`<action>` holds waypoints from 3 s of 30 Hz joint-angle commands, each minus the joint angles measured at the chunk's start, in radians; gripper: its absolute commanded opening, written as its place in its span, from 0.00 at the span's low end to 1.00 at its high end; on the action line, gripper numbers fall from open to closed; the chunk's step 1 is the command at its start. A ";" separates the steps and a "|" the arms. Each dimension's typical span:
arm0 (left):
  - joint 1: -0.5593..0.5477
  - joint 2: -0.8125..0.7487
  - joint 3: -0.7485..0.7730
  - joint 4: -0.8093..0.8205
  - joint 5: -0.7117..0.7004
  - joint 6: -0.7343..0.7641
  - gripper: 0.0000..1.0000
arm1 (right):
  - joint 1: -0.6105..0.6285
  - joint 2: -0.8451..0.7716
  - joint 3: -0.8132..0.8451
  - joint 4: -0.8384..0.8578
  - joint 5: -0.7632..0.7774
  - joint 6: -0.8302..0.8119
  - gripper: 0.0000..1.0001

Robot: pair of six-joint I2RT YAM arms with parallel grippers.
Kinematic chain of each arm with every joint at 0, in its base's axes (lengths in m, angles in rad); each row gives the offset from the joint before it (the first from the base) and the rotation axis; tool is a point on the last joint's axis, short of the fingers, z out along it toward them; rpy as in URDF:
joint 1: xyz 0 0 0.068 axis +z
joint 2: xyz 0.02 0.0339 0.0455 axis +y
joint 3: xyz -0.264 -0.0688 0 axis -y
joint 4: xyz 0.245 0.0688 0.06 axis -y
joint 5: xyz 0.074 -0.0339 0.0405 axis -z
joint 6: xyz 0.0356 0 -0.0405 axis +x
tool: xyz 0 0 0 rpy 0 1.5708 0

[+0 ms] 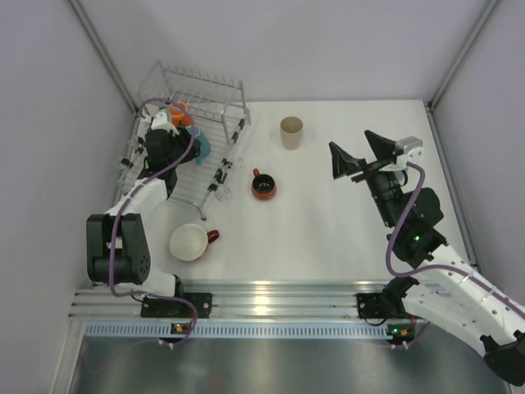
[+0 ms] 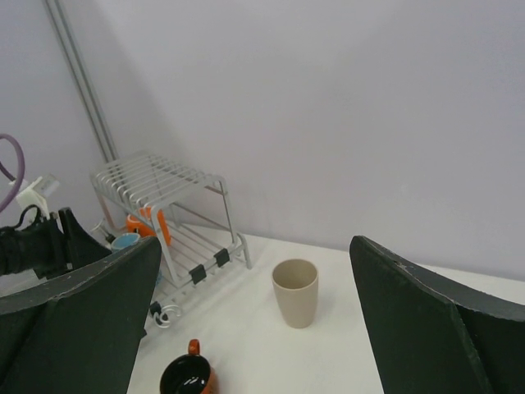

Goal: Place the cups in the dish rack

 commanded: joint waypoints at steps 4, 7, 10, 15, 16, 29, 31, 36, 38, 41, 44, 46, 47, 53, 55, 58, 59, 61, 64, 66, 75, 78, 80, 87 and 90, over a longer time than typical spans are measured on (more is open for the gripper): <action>0.117 -0.121 -0.016 -0.021 0.140 -0.171 0.49 | 0.003 -0.022 -0.006 0.015 0.016 -0.016 0.99; 0.171 -0.130 -0.015 -0.046 0.190 -0.243 0.48 | 0.003 -0.028 -0.006 0.012 0.016 -0.014 0.99; 0.212 -0.094 0.010 -0.055 0.280 -0.298 0.27 | 0.003 -0.027 -0.006 0.013 0.016 -0.011 0.99; 0.243 0.058 0.080 -0.029 0.433 -0.442 0.00 | 0.003 -0.020 -0.002 0.010 0.013 -0.010 0.99; 0.247 0.075 0.073 -0.002 0.463 -0.499 0.00 | 0.004 -0.022 -0.002 0.010 0.014 -0.014 0.99; 0.248 0.247 0.151 0.009 0.411 -0.521 0.00 | 0.003 -0.024 0.008 0.009 0.019 -0.016 0.99; 0.248 0.284 0.181 0.009 0.416 -0.527 0.00 | 0.004 -0.022 0.008 0.009 0.017 -0.014 0.99; 0.231 0.338 0.247 0.009 0.421 -0.508 0.00 | 0.004 -0.019 0.009 0.009 0.019 -0.014 0.99; 0.228 0.359 0.269 0.011 0.418 -0.508 0.00 | 0.004 -0.016 0.008 0.009 0.019 -0.016 1.00; 0.221 0.371 0.280 0.032 0.424 -0.518 0.00 | 0.003 -0.011 0.008 0.012 0.019 -0.016 0.99; 0.214 0.382 0.272 0.081 0.422 -0.545 0.00 | 0.003 0.001 0.009 0.016 0.019 -0.014 0.99; 0.206 0.388 0.269 0.092 0.416 -0.559 0.00 | 0.003 0.006 0.008 0.019 0.019 -0.014 0.99; 0.203 0.391 0.266 0.097 0.413 -0.562 0.00 | 0.003 0.007 0.006 0.021 0.020 -0.016 0.99; 0.183 0.411 0.264 0.149 0.402 -0.594 0.00 | 0.003 0.010 0.001 0.025 0.019 -0.016 0.99; 0.175 0.419 0.273 0.160 0.396 -0.602 0.00 | 0.003 0.009 -0.002 0.027 0.022 -0.016 0.99; 0.160 0.425 0.289 0.161 0.384 -0.602 0.00 | 0.004 0.007 -0.003 0.027 0.023 -0.048 0.99; 0.157 0.431 0.292 0.161 0.378 -0.602 0.00 | 0.004 0.006 -0.003 0.025 0.023 -0.048 0.99; 0.151 0.439 0.298 0.161 0.373 -0.608 0.00 | 0.003 0.004 -0.003 0.027 0.023 -0.048 0.99; 0.149 0.454 0.309 0.161 0.372 -0.611 0.00 | 0.003 0.003 -0.002 0.025 0.026 -0.051 0.99; 0.143 0.457 0.316 0.163 0.364 -0.604 0.00 | 0.003 0.000 -0.002 0.025 0.025 -0.051 0.99; 0.119 0.486 0.335 0.187 0.339 -0.605 0.00 | 0.003 -0.002 -0.002 0.022 0.026 -0.056 0.99; 0.116 0.491 0.338 0.193 0.339 -0.604 0.00 | 0.003 -0.001 -0.002 0.021 0.029 -0.057 0.99; 0.114 0.483 0.333 0.192 0.338 -0.600 0.00 | 0.004 -0.002 0.000 0.018 0.029 -0.057 0.99; 0.120 0.433 0.277 0.180 0.298 -0.593 0.00 | 0.004 -0.004 0.000 0.018 0.028 -0.056 0.99; 0.123 0.422 0.269 0.164 0.299 -0.593 0.00 | 0.004 -0.007 0.000 0.016 0.028 -0.054 0.99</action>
